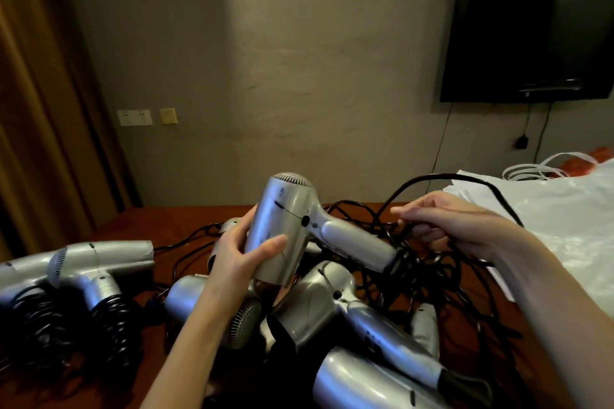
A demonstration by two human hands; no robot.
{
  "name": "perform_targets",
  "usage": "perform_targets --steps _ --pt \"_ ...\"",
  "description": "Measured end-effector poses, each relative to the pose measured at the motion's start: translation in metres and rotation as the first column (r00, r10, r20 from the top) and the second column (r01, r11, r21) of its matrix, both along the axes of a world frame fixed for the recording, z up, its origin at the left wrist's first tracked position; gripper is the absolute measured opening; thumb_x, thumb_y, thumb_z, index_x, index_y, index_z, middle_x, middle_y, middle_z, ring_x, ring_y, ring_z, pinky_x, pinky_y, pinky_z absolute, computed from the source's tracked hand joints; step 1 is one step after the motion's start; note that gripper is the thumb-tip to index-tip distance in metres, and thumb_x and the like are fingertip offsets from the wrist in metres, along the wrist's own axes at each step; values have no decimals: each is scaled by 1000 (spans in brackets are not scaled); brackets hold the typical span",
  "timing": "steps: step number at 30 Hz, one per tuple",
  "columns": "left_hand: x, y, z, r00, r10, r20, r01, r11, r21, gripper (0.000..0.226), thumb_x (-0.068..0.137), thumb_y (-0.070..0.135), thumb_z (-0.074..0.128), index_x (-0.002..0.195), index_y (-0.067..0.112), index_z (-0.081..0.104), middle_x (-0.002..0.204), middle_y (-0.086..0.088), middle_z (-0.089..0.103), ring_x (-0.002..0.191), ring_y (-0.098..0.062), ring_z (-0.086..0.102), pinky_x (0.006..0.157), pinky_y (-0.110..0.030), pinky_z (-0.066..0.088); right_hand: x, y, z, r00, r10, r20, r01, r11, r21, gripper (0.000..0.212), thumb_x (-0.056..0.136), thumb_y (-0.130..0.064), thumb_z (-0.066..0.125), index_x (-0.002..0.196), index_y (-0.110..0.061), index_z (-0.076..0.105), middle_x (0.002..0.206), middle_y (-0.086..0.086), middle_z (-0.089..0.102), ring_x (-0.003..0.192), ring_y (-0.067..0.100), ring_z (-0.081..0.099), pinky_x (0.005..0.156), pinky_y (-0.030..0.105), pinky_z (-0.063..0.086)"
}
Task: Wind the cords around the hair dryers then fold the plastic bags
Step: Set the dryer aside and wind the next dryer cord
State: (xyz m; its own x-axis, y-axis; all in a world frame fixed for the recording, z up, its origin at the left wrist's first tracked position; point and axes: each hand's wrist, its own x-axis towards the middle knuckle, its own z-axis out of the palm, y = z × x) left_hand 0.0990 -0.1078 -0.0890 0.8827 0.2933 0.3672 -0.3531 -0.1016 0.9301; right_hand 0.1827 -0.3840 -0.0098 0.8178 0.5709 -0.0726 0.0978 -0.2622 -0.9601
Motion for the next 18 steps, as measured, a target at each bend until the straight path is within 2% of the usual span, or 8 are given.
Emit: perform_targets --steps 2,4,7,9,12,16,18 --pt "-1 -4 1 998 51 39 -53 997 50 94 51 54 79 136 20 56 127 -11 63 116 -31 62 97 -58 49 -7 2 7 999 -7 54 5 1000 29 17 78 -29 63 75 -12 61 52 -4 41 40 2 29 38 11 17" --pt "-2 -5 3 993 101 66 -106 992 73 97 50 54 78 137 21 54 131 -9 61 120 -26 59 100 -55 48 -14 8 9 991 -32 126 25 998 60 6 89 -13 57 85 -11 61 58 0 50 41 3 37 38 11 26" --pt "-7 -8 7 982 143 120 -153 986 72 87 51 52 74 132 29 53 127 3 63 113 -9 62 97 -37 52 -21 21 6 978 -89 187 71 993 98 19 97 1 41 93 -10 55 67 4 55 46 5 44 42 12 34" --pt "-8 -10 9 974 172 147 -182 981 64 88 53 53 73 134 28 50 126 7 62 109 -2 62 91 -26 54 -24 26 4 975 -86 204 56 987 149 15 99 2 38 100 -7 51 72 7 60 51 8 53 47 13 40" --pt "-7 -10 8 963 212 166 -219 976 22 91 54 53 72 137 21 51 120 9 65 102 1 65 85 -20 55 -30 26 4 981 -55 188 16 979 205 9 100 -4 41 104 -3 49 78 8 70 61 14 67 55 17 49" --pt "-7 -12 9 956 237 174 -239 971 -11 96 53 53 72 139 17 50 121 10 63 100 8 64 77 -10 51 -31 24 7 983 -41 179 12 987 162 13 99 -8 45 103 2 53 78 10 73 66 16 69 60 21 54" --pt "-6 -12 9 952 258 166 -259 966 -19 99 53 54 72 141 14 50 123 4 65 103 3 64 78 -11 51 -31 23 8 991 -17 134 -3 989 149 19 98 -10 47 105 5 57 77 12 73 64 16 69 58 20 56"
